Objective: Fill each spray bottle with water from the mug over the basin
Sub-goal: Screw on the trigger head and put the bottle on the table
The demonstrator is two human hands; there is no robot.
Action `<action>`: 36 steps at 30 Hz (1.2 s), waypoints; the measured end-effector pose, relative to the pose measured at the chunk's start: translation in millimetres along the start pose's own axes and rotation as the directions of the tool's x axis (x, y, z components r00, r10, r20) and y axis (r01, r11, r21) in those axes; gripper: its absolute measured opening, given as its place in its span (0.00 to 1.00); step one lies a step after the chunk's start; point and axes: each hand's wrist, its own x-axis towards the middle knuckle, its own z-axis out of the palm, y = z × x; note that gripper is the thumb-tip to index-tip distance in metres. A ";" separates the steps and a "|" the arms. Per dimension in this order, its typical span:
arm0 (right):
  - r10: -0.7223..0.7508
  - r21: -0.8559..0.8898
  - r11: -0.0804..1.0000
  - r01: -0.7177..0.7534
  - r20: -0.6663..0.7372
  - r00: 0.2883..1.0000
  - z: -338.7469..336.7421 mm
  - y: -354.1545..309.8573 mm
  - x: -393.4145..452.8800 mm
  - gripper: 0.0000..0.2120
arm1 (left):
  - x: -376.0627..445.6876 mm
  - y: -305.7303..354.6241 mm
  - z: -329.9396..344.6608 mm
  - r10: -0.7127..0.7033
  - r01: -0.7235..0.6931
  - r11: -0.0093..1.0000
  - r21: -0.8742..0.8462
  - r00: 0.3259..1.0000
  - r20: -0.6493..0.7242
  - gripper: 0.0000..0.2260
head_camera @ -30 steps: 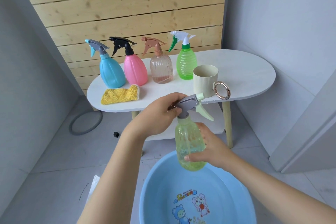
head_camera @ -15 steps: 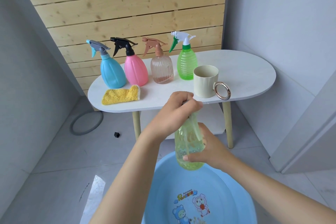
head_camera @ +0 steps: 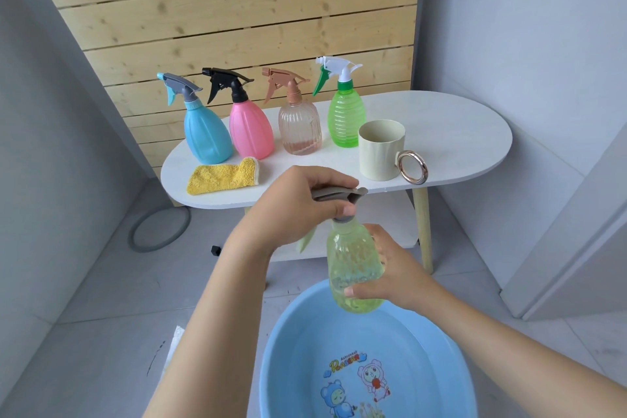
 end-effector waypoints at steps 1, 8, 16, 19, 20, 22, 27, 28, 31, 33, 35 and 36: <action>0.000 0.005 1.000 0.000 0.009 1.000 0.8 -0.5 -0.3 0.34 | -0.2 -0.5 -1.5 0.009 -0.009 1.000 0.007 1.000 0.003 0.15; 0.018 0.027 0.999 -0.019 0.049 0.999 2.9 -1.5 -4.7 0.36 | 0.0 7.8 -2.0 0.062 -0.054 0.928 0.369 0.998 -0.010 0.19; 0.004 0.132 0.991 -0.018 0.104 0.995 -1.6 -17.4 2.7 0.36 | 14.8 39.7 -23.0 0.083 -0.154 0.860 0.487 0.983 0.163 0.16; -0.021 0.174 0.985 0.012 0.047 0.999 -3.6 -33.0 19.7 0.38 | 30.7 52.5 -38.7 0.115 -0.192 0.880 0.435 0.974 0.196 0.16; -0.022 0.179 0.984 0.018 0.023 0.999 -4.5 -37.5 25.5 0.38 | 34.1 54.6 -42.5 0.126 -0.203 0.885 0.418 0.971 0.205 0.16; -0.040 0.167 0.985 0.047 -0.044 0.998 -6.8 -52.6 40.4 0.38 | 41.8 55.8 -53.8 0.191 -0.263 0.857 0.443 0.961 0.200 0.13; -0.104 0.101 0.987 0.125 -0.194 0.975 -8.3 -85.9 72.5 0.40 | 59.0 48.1 -63.6 0.408 -0.311 0.764 0.565 0.911 -0.050 0.14; -0.116 0.090 0.986 0.137 -0.207 0.971 -7.5 -91.9 78.3 0.40 | 63.2 48.9 -62.4 0.441 -0.307 0.772 0.557 0.890 -0.120 0.14; -0.130 0.088 0.984 0.156 -0.249 0.960 -1.9 -102.3 95.8 0.42 | 78.8 47.2 -58.9 0.490 -0.313 0.793 0.523 0.837 -0.242 0.13; -0.140 0.086 0.982 0.169 -0.274 0.951 1.4 -107.1 107.9 0.43 | 92.2 41.3 -61.7 0.476 -0.321 0.827 0.462 0.837 -0.270 0.08; -0.150 0.062 0.982 0.176 -0.297 0.943 2.6 -109.6 119.5 0.42 | 105.3 31.0 -64.9 0.445 -0.313 0.856 0.411 0.851 -0.279 0.07; -0.149 0.045 0.984 0.171 -0.303 0.941 2.9 -109.1 124.4 0.40 | 109.8 26.0 -65.6 0.424 -0.303 0.871 0.387 0.862 -0.279 0.09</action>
